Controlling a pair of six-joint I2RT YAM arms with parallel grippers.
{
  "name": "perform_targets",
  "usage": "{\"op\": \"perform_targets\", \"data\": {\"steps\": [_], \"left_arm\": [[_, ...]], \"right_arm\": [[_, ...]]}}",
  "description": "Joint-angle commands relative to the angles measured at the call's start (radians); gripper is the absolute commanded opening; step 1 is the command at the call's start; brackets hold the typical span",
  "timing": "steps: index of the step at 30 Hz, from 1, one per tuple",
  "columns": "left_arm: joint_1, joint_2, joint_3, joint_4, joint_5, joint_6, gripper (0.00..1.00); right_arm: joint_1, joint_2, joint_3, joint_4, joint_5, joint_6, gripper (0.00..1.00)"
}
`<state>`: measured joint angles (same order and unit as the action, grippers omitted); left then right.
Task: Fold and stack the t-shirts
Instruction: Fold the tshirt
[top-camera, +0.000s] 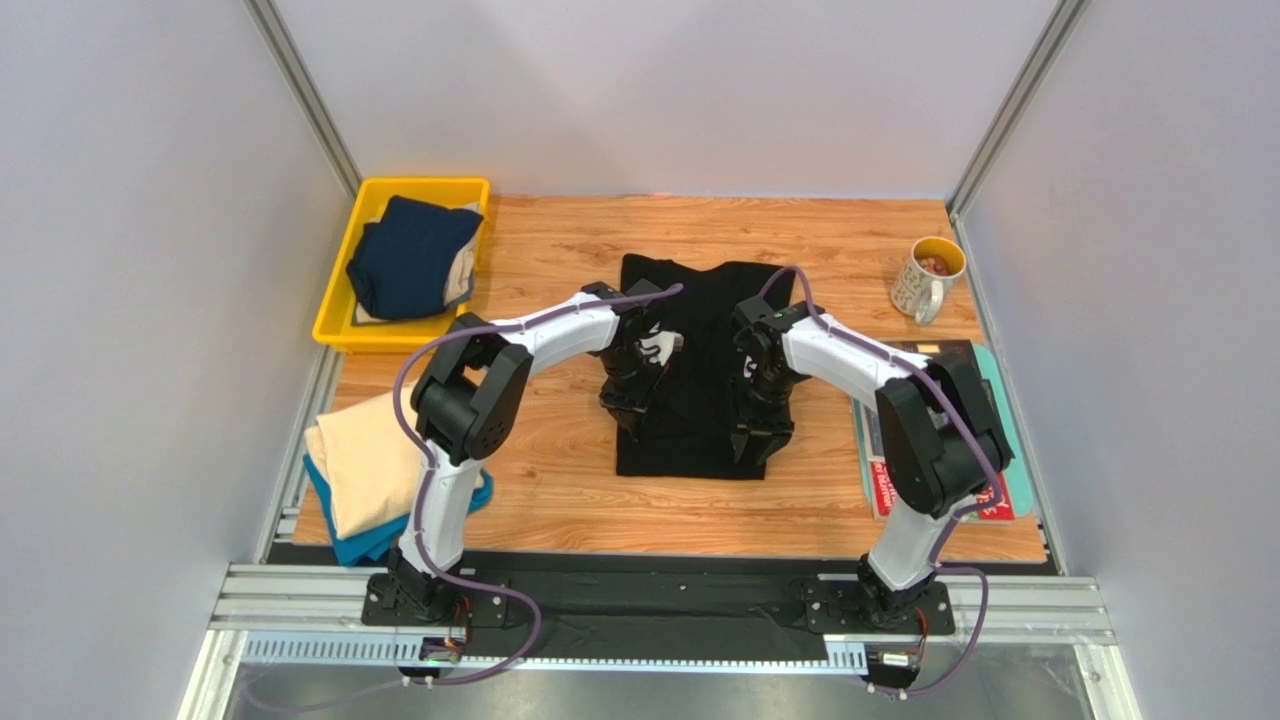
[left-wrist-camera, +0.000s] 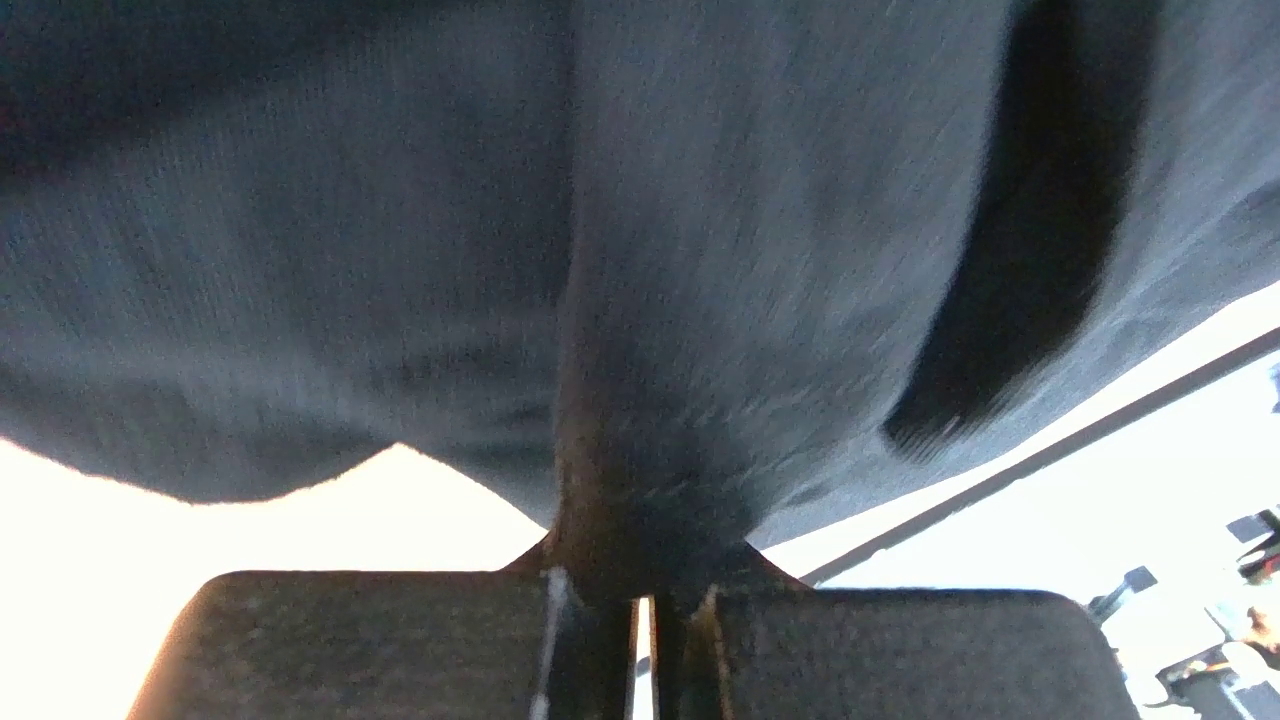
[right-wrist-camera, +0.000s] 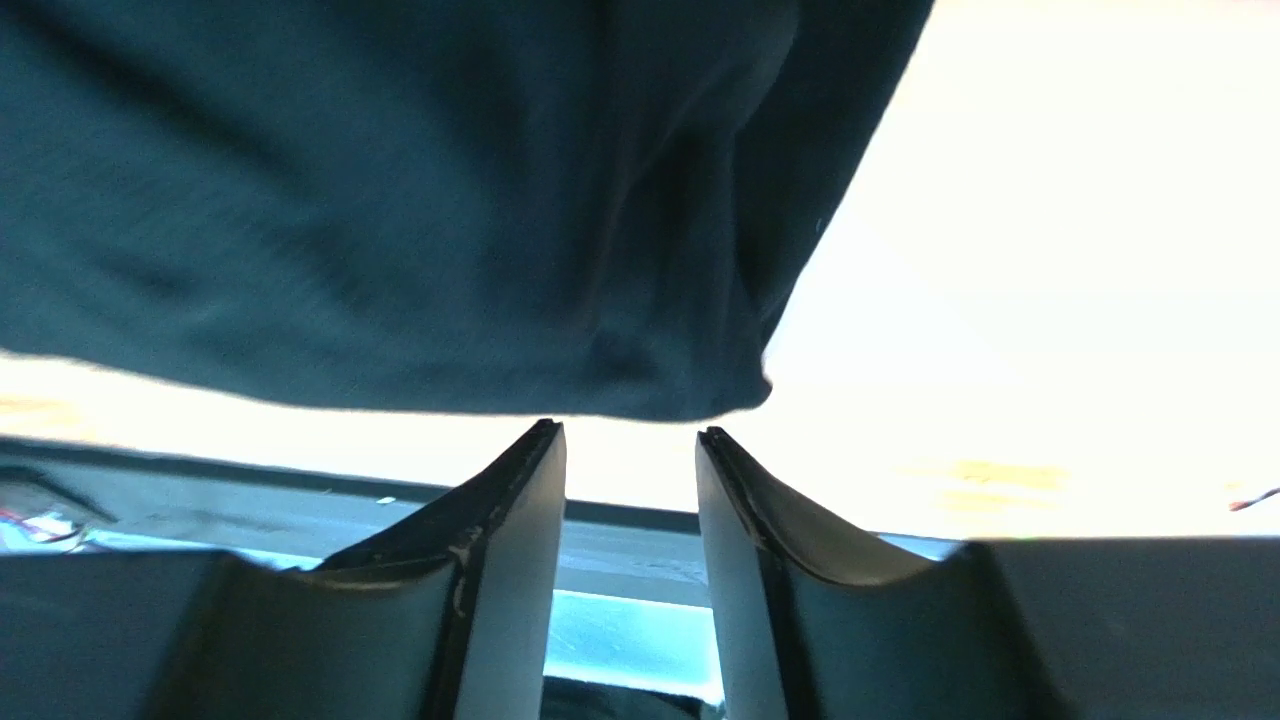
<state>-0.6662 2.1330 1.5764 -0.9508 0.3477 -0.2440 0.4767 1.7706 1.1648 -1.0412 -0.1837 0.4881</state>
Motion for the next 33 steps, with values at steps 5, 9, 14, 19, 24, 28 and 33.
{"op": "perform_targets", "data": {"steps": [5, 9, 14, 19, 24, 28, 33], "left_arm": [[0.008, -0.123, -0.027, -0.049, -0.079, 0.023, 0.09], [0.022, -0.211, -0.049, -0.031, -0.116, -0.003, 0.18], [0.046, -0.281, -0.094, -0.014, -0.162, -0.017, 0.19], [0.07, -0.321, -0.137, -0.008, -0.174, -0.034, 0.19], [0.068, -0.335, -0.15, -0.011, -0.173, -0.043, 0.19], [0.068, -0.338, -0.144, -0.016, -0.179, -0.049, 0.19], [0.068, -0.331, -0.135, -0.025, -0.185, -0.046, 0.19]], "right_arm": [[0.023, -0.08, 0.105, -0.02, -0.003, 0.053, 0.46], [0.057, -0.082, 0.156, -0.025, 0.019, 0.047, 0.52], [0.082, -0.051, 0.162, -0.005, 0.032, 0.041, 0.52], [0.082, 0.001, 0.157, 0.0, 0.072, 0.003, 0.52], [0.083, 0.047, 0.174, 0.0, 0.101, -0.025, 0.53], [0.083, 0.073, 0.173, 0.029, 0.093, -0.029, 0.53], [0.083, 0.099, 0.185, 0.043, 0.093, -0.042, 0.51]]}}
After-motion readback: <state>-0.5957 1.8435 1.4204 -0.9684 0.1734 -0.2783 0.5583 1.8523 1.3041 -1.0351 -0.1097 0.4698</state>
